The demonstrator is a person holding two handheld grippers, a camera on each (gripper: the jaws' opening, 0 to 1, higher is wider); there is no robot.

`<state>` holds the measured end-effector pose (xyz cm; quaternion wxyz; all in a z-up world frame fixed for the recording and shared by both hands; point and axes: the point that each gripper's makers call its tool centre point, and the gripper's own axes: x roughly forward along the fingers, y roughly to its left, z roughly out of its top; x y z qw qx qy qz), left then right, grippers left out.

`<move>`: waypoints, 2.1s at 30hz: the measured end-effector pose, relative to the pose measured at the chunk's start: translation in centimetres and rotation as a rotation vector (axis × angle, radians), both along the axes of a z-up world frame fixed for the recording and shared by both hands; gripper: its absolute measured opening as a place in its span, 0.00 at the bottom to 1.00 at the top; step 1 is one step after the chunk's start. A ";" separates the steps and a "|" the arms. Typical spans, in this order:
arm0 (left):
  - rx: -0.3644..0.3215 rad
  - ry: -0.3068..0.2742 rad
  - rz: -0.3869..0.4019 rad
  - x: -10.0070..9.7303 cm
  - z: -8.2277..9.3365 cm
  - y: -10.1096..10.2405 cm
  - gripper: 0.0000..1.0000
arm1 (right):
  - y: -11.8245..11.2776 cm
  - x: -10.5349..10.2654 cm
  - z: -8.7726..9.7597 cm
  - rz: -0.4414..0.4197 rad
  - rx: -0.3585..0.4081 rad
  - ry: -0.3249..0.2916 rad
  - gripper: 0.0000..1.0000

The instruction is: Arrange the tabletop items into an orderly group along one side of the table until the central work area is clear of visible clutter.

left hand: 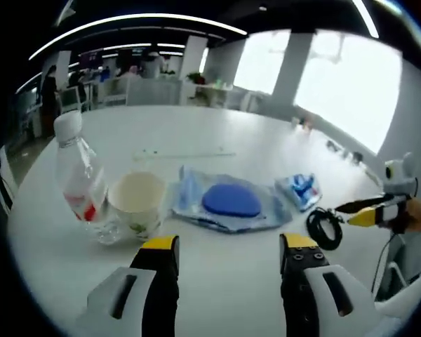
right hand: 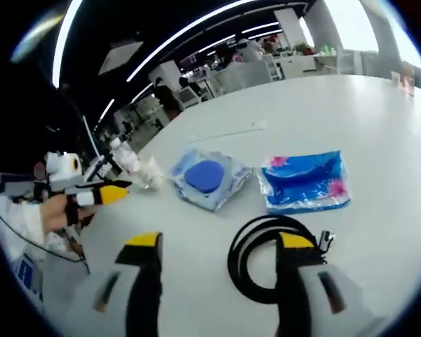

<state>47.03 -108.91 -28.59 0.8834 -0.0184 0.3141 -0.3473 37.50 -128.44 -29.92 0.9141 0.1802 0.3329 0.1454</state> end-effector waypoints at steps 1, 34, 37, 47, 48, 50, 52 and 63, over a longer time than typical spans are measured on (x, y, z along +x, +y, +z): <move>0.010 0.003 0.003 0.3 -0.3 -0.1 0.54 | 0.1 0.2 0.1 -0.002 0.006 -0.002 0.63; 0.261 -0.078 0.033 8.7 -1.4 -5.3 0.52 | 4.2 5.0 -2.7 -0.023 0.116 0.084 0.49; 0.318 -0.086 0.021 9.5 -1.9 -5.4 0.51 | 4.5 5.4 -2.9 -0.030 0.125 0.087 0.48; 0.407 -0.037 0.033 11.6 -4.1 -5.7 0.50 | 4.5 6.7 -3.4 -0.078 0.124 0.101 0.43; 0.420 -0.028 0.030 11.8 -4.5 -5.7 0.49 | 4.6 6.9 -3.5 -0.078 0.125 0.102 0.42; 0.460 -0.001 0.017 12.0 -5.3 -5.7 0.49 | 4.8 7.1 -3.7 -0.084 0.125 0.109 0.41; 0.471 0.005 0.019 12.5 -5.5 -6.0 0.48 | 5.0 7.3 -4.1 -0.092 0.127 0.116 0.40; 0.456 0.080 0.071 13.1 -6.9 -5.9 0.42 | 4.4 7.9 -5.4 -0.176 0.129 0.159 0.28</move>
